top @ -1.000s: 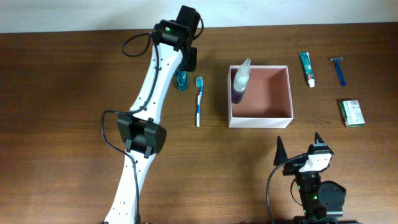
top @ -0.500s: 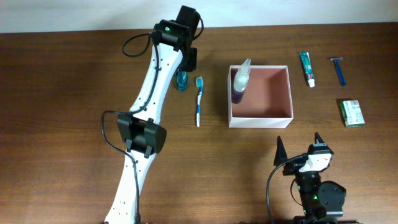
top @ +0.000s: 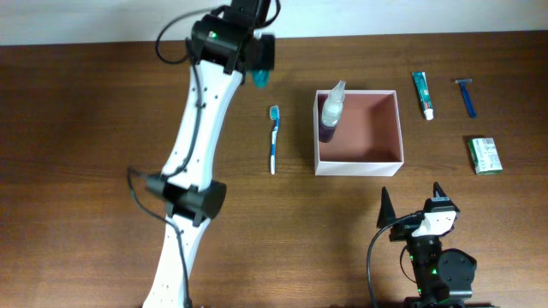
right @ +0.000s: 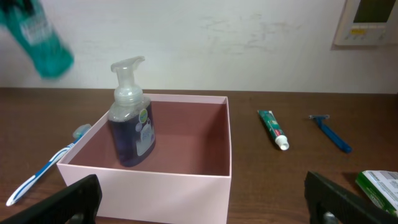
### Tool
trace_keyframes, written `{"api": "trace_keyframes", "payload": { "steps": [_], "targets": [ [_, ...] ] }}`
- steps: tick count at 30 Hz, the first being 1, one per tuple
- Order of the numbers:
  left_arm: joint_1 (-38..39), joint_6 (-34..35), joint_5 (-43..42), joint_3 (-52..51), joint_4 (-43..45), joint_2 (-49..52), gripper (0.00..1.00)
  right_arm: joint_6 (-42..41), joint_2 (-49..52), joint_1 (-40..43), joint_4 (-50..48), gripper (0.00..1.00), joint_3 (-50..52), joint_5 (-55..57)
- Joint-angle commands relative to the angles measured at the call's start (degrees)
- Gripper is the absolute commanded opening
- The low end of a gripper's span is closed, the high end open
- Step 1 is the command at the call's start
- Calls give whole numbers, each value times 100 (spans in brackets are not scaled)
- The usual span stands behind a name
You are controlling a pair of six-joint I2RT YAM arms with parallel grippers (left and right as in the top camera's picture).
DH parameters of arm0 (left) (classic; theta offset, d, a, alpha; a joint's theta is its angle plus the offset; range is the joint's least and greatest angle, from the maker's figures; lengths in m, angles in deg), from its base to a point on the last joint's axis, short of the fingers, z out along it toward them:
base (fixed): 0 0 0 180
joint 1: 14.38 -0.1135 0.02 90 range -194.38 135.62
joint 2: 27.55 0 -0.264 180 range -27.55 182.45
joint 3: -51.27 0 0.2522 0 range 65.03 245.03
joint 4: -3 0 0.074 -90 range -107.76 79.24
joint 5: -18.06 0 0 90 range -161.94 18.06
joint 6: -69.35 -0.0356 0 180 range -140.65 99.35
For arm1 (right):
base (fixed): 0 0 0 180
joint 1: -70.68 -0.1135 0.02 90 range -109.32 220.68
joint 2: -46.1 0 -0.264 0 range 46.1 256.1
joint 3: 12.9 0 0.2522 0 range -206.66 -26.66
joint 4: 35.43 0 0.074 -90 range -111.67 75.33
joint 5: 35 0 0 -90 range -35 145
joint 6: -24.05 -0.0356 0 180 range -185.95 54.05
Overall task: Pack container
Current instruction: 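Lift the Listerine bottle and lower it into the box beside the soap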
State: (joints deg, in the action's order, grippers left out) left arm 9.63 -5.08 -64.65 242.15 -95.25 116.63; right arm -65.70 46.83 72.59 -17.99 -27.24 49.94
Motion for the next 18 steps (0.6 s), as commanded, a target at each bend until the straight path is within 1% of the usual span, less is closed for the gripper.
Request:
{"api": "trace_keyframes", "payload": {
  "steps": [1, 4, 9, 14, 18],
  "targets": [
    [442, -68, -87, 273, 289, -1130, 22, 39, -37, -46, 24, 99, 26, -35],
    [831, -68, -90, 273, 498, -1329, 22, 39, -37, -46, 24, 99, 26, -35],
    [1569, -70, -87, 175, 761, -1335, 22, 39, -37, -46, 24, 99, 26, -35],
    [2173, -184, -59, -398, 1270, -1322, 22, 39, -37, -46, 24, 99, 26, -35],
    [2354, -179, 179, -973, 1659, -1290, 22, 39, -37, -46, 24, 99, 26, -35]
  ]
}}
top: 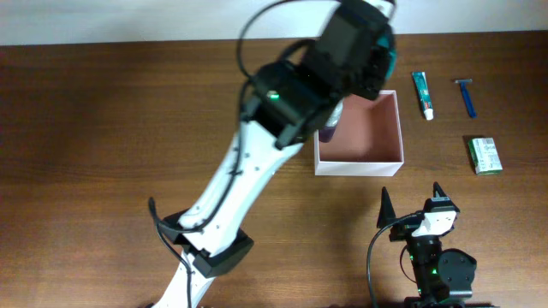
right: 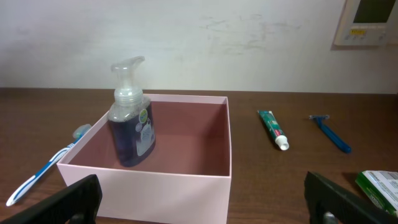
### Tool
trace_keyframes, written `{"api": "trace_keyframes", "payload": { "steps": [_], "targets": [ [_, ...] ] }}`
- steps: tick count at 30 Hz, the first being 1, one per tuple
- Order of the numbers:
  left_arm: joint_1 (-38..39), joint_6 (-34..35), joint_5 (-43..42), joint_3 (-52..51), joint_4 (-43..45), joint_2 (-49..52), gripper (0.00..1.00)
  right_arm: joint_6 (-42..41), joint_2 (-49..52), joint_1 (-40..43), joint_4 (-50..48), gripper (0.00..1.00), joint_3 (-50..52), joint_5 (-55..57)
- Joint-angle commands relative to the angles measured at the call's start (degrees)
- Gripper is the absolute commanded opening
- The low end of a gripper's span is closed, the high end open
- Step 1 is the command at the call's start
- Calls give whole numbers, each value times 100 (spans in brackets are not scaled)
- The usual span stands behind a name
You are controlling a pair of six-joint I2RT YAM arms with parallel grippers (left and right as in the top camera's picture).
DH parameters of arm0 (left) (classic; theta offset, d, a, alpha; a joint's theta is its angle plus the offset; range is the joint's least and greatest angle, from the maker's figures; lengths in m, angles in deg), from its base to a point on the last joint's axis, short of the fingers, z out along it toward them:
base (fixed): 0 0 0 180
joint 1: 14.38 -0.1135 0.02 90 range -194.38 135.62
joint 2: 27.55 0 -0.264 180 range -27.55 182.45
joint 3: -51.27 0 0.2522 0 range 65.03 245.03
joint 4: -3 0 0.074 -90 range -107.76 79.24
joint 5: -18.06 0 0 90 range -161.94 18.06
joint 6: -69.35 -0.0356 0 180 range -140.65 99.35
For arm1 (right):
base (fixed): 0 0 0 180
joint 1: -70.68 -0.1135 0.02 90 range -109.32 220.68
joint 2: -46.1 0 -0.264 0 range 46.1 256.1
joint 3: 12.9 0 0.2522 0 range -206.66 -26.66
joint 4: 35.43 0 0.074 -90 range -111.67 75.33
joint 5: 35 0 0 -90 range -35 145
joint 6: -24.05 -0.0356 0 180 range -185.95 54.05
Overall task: Pack container
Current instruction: 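Lift the Listerine bottle and lower it into the box beside the soap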
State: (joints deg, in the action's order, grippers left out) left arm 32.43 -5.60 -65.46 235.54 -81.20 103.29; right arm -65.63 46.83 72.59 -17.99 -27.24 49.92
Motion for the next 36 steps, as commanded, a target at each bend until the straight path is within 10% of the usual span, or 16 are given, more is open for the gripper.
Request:
{"api": "trace_keyframes", "payload": {
  "steps": [1, 16, 36],
  "targets": [
    [79, -125, 251, -509, 382, 44, 22, 33, -37, -46, 24, 99, 26, -33],
    [66, -129, 258, -3176, 2352, 46, 22, 33, -37, -46, 24, 99, 26, -33],
    [-15, -258, 863, -3484, 2608, 459, 23, 33, -37, -46, 24, 99, 26, -33]
  ]
}}
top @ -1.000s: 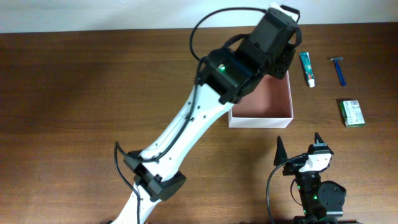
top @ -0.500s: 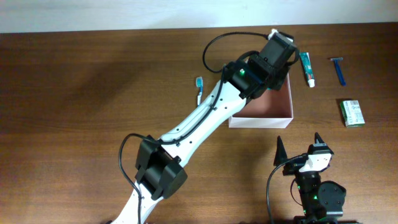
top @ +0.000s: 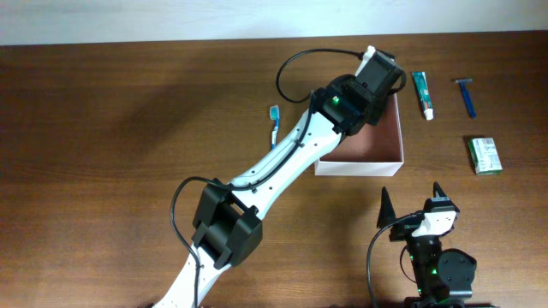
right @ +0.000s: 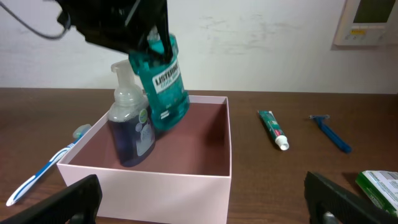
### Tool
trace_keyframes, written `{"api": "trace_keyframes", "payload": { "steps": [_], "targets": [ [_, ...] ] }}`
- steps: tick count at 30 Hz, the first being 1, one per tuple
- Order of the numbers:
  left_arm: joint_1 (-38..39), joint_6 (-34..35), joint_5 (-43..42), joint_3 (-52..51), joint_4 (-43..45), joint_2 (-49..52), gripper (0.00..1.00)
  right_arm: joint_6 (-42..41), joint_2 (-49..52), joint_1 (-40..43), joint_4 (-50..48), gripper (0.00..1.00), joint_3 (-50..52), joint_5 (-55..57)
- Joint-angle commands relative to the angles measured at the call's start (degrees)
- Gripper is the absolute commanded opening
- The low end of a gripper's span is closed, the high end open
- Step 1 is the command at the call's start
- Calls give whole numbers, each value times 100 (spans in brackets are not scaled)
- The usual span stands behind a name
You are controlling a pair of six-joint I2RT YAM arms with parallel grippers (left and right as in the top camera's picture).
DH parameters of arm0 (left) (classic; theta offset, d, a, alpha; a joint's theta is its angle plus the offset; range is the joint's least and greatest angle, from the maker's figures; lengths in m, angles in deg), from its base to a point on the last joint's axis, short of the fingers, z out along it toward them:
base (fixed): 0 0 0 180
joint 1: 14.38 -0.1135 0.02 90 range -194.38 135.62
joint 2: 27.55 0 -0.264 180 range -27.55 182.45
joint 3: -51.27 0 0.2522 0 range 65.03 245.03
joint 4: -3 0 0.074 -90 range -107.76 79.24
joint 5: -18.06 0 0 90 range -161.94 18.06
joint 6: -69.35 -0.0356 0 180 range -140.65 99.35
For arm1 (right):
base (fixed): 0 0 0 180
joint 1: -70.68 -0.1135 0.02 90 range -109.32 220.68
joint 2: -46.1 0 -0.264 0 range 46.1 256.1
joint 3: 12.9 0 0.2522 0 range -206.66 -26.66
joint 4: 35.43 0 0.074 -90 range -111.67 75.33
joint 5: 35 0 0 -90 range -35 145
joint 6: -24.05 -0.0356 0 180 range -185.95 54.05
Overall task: Pack container
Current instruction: 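Lift the Listerine bottle and lower it into the box beside the soap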
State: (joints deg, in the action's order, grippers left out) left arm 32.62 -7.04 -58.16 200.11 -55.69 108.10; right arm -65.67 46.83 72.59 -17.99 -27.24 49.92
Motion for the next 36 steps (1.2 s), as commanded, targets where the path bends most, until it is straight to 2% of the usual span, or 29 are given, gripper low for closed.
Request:
{"api": "trace_keyframes", "payload": {
  "steps": [1, 21, 22, 24, 36],
  "targets": [
    [-35, -114, 131, 59, 52, -20, 23, 37, -37, -46, 24, 99, 26, -33],
    [-136, -133, 214, 59, -92, 411, 24, 37, -37, -46, 24, 99, 26, -33],
    [-151, -133, 214, 59, -92, 411, 29, 37, -37, -46, 24, 99, 26, -33],
    [-184, -133, 214, 59, -85, 411, 32, 37, -37, -46, 24, 99, 26, -33],
    [-227, -164, 142, 59, -11, 411, 39, 37, -37, -46, 24, 99, 26, -33]
  ]
}}
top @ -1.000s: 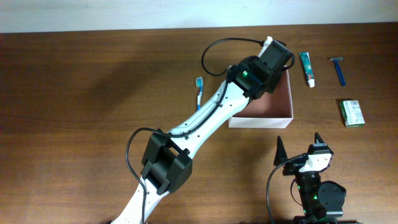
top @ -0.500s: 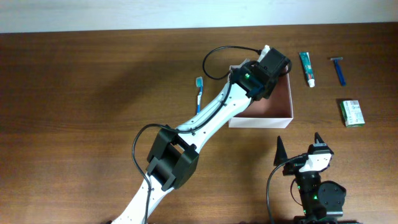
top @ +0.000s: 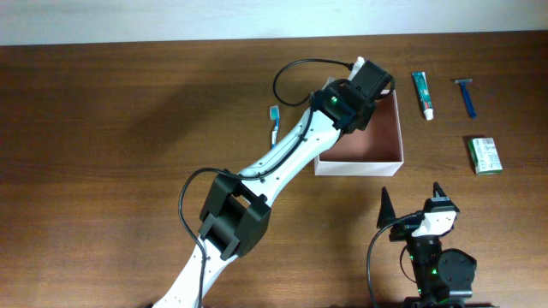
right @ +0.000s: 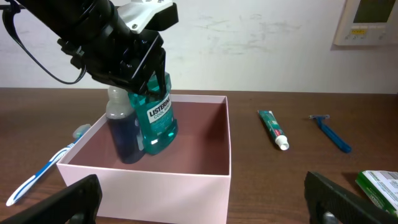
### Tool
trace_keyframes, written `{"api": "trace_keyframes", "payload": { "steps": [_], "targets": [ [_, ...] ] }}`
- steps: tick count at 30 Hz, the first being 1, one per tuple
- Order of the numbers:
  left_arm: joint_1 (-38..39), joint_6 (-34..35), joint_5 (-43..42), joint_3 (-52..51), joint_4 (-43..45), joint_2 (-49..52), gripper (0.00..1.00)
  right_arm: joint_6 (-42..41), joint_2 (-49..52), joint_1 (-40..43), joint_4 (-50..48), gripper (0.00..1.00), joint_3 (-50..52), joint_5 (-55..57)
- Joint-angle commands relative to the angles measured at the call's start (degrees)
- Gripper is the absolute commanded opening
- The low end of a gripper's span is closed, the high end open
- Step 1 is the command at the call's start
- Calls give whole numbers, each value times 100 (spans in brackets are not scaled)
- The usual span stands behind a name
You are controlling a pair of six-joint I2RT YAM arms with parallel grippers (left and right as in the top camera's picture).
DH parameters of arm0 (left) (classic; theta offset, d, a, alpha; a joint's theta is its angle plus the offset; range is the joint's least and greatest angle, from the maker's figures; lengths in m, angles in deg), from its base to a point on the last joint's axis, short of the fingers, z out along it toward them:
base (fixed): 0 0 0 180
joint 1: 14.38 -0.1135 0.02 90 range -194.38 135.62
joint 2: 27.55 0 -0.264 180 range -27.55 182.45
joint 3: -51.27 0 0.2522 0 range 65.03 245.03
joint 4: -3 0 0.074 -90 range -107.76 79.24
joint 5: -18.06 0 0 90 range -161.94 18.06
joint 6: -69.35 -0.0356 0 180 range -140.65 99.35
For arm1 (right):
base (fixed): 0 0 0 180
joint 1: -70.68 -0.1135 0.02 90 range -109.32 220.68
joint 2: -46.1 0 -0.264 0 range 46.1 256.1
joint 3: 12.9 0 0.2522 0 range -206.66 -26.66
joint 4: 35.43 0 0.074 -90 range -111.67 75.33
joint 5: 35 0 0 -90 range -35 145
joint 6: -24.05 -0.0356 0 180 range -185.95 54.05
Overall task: Pack container
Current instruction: 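Lift the Listerine bottle and lower it into the box beside the soap, then release the Listerine bottle and raise the left gripper back left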
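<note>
The open pink box (top: 390,158) stands right of centre, and its front wall (right: 149,177) fills the lower right wrist view. My left gripper (top: 364,90) reaches into it from above, shut on the top of a teal mouthwash bottle (right: 155,121). The bottle hangs tilted inside the box, against a purple soap dispenser (right: 121,134) in the left part. My right gripper (top: 411,210) rests open near the table's front edge, facing the box, nothing between its fingers (right: 81,199).
A blue toothbrush (top: 274,115) lies left of the box, partly under the left arm. Right of the box lie a toothpaste tube (top: 422,94), a blue razor (top: 466,96) and a small green packet (top: 485,156).
The left gripper has moved down with the mouthwash bottle, from above the box's rim to inside it beside the soap dispenser. The right gripper has not moved.
The left gripper held the teal bottle in the air left of the box, beyond the toothbrush. Then the arm was high over the box, the bottle out of the right wrist view. Then the bottle hung over the box, and now sits low inside it.
</note>
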State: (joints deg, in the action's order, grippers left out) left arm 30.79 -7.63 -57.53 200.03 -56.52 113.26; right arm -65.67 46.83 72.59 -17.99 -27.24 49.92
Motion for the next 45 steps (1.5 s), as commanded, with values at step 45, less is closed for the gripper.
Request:
{"api": "trace_keyframes", "payload": {
  "steps": [45],
  "targets": [
    [-922, 890, 981, 4236, -4210, -485, 70, 37, -37, -46, 24, 99, 26, -33]
  ]
}}
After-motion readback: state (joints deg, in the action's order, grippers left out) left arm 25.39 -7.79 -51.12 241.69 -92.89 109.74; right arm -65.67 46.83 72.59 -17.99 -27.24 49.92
